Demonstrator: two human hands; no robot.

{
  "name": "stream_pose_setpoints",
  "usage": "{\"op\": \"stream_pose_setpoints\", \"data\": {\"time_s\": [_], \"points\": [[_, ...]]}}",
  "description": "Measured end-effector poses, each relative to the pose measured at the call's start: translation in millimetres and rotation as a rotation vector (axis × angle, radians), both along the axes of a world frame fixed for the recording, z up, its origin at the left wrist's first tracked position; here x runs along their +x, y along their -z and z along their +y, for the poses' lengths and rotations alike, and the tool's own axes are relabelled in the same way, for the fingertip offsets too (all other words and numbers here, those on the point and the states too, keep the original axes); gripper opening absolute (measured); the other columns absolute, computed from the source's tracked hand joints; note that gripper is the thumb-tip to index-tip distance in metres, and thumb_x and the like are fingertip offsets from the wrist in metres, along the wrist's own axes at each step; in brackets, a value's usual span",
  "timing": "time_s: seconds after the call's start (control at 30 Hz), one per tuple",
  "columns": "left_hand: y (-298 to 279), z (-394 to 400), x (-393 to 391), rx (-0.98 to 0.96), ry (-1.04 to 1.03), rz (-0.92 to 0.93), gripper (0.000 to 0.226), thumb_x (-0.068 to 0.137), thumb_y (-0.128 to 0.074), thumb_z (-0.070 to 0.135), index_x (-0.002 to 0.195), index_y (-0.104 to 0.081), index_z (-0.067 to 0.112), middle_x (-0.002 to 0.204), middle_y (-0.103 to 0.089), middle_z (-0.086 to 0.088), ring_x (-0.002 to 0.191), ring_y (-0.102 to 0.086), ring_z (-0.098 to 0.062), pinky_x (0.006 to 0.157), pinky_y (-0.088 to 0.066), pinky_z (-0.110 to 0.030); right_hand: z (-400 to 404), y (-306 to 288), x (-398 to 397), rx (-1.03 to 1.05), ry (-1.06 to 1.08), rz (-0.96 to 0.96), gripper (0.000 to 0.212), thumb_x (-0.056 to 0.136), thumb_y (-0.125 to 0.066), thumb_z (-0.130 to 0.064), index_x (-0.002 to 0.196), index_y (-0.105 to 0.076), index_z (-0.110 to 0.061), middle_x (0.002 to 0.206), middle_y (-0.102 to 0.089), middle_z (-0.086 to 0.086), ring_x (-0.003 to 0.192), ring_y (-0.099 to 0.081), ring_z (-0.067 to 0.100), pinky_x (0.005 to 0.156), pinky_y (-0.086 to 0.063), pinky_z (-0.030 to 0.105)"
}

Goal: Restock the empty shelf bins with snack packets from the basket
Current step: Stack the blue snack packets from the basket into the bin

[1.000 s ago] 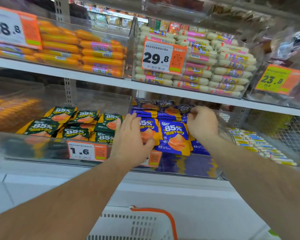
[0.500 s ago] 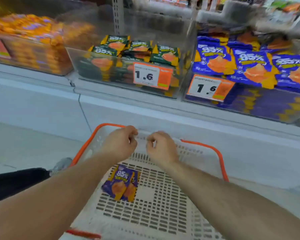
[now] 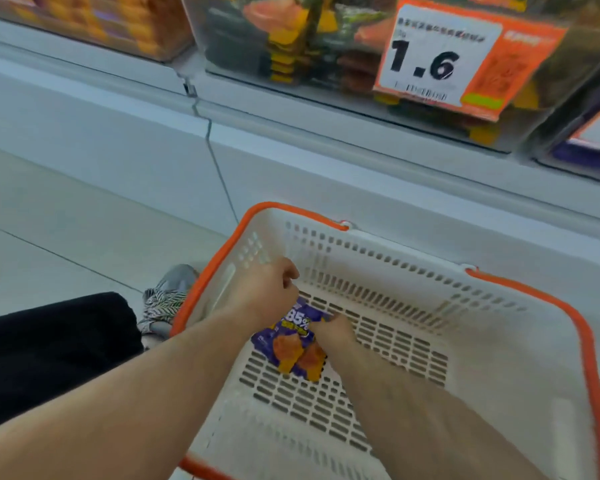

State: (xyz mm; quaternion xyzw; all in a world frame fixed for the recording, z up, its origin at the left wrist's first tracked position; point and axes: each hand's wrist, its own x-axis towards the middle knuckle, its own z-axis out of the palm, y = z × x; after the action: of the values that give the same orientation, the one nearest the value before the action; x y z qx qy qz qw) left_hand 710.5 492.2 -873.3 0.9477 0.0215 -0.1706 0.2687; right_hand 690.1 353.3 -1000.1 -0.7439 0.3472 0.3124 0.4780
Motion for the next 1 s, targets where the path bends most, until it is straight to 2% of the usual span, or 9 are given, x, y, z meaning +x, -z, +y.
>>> {"op": "stream_pose_setpoints", "data": {"time_s": [0.03, 0.1, 0.27, 0.4, 0.53, 0.63, 0.73, 0.83, 1.0], "points": [[2, 1, 0, 0.011, 0.006, 0.005, 0.030, 0.091, -0.049, 0.019, 0.117, -0.060, 0.029, 0.106, -0.066, 0.009, 0.087, -0.054, -0.009, 0.076, -0.043, -0.021, 4, 8, 0, 0.005, 0.026, 0.016, 0.025, 0.091, -0.054, -0.004, 0.072, -0.043, -0.016, 0.063, -0.036, 0.006, 0.055, -0.027, 0.016, 0.048, -0.026, 0.024], [2, 0, -1, 0.000, 0.005, 0.030, 0.029, 0.093, -0.048, 0.018, 0.118, -0.059, 0.027, 0.104, -0.064, 0.009, 0.087, -0.053, -0.008, 0.073, -0.040, -0.019, 10, 13, -3, -0.024, -0.016, 0.026, 0.030, 0.091, -0.055, -0.004, 0.067, -0.040, -0.014, 0.061, -0.039, 0.006, 0.053, -0.034, 0.018, 0.051, -0.030, 0.027], [-4, -5, -5, -0.014, 0.002, 0.056, 0.028, 0.096, -0.045, 0.018, 0.120, -0.057, 0.026, 0.110, -0.063, 0.006, 0.087, -0.057, -0.010, 0.068, -0.044, -0.019, 15, -7, -8, 0.077, 0.000, -0.031, 0.009, 0.096, -0.054, -0.014, 0.090, -0.060, -0.015, 0.079, -0.062, 0.006, 0.068, -0.054, 0.021, 0.061, -0.042, 0.031], [-9, -8, -12, -0.049, -0.058, 0.042, 0.035, 0.093, -0.053, 0.018, 0.127, -0.055, 0.021, 0.128, -0.056, 0.001, 0.103, -0.057, -0.015, 0.088, -0.048, -0.028, -13, -54, -6, 0.130, 0.025, -0.202, 0.011, 0.100, -0.051, -0.018, 0.095, -0.061, -0.015, 0.083, -0.065, 0.000, 0.067, -0.059, 0.014, 0.050, -0.045, 0.024], [-19, -16, -21, -0.133, -0.143, 0.088, 0.056, 0.091, -0.059, 0.033, 0.142, -0.041, 0.018, 0.140, -0.049, -0.001, 0.117, -0.054, -0.019, 0.097, -0.047, -0.035, -48, -109, -10, 0.158, 0.036, -0.314, 0.017, 0.101, -0.048, -0.023, 0.105, -0.064, -0.024, 0.093, -0.072, -0.002, 0.083, -0.069, 0.017, 0.076, -0.056, 0.035], [-42, -36, -23, -0.371, -0.204, 0.146, 0.057, 0.093, -0.060, 0.039, 0.142, -0.039, 0.018, 0.129, -0.056, 0.000, 0.103, -0.060, -0.018, 0.086, -0.050, -0.035, -68, -151, -14, 0.100, 0.025, -0.427, 0.015, 0.099, -0.051, -0.020, 0.106, -0.065, -0.021, 0.091, -0.073, 0.000, 0.080, -0.070, 0.018, 0.074, -0.057, 0.033], [-68, -59, -27, -0.595, -0.157, 0.139, 0.026, 0.094, -0.061, 0.027, 0.118, -0.056, 0.018, 0.102, -0.068, -0.001, 0.085, -0.064, -0.020, 0.081, -0.051, -0.043, -83, -194, -21, 0.099, 0.086, -0.546, 0.013, 0.097, -0.056, -0.016, 0.094, -0.068, -0.021, 0.091, -0.075, 0.003, 0.083, -0.072, 0.023, 0.080, -0.058, 0.040], [-97, -76, -36, -0.763, -0.124, 0.053, 0.013, 0.092, -0.062, 0.013, 0.100, -0.064, 0.023, 0.074, -0.072, 0.005, 0.069, -0.065, -0.019, 0.075, -0.053, -0.038, -97, -235, -32, 0.128, 0.112, -0.633, 0.016, 0.096, -0.057, -0.015, 0.088, -0.069, -0.022, 0.089, -0.076, 0.001, 0.085, -0.072, 0.022, 0.083, -0.058, 0.042], [-138, -97, -46, -0.913, -0.119, -0.056, 0.015, 0.095, -0.058, 0.007, 0.100, -0.061, 0.021, 0.085, -0.074, 0.005, 0.071, -0.071, -0.008, 0.065, -0.055, -0.028, -120, -289, -50, 0.038, 0.132, -0.758, 0.003, 0.092, -0.063, -0.021, 0.091, -0.061, -0.024, 0.090, -0.073, 0.007, 0.078, -0.068, 0.026, 0.070, -0.052, 0.039]]}}
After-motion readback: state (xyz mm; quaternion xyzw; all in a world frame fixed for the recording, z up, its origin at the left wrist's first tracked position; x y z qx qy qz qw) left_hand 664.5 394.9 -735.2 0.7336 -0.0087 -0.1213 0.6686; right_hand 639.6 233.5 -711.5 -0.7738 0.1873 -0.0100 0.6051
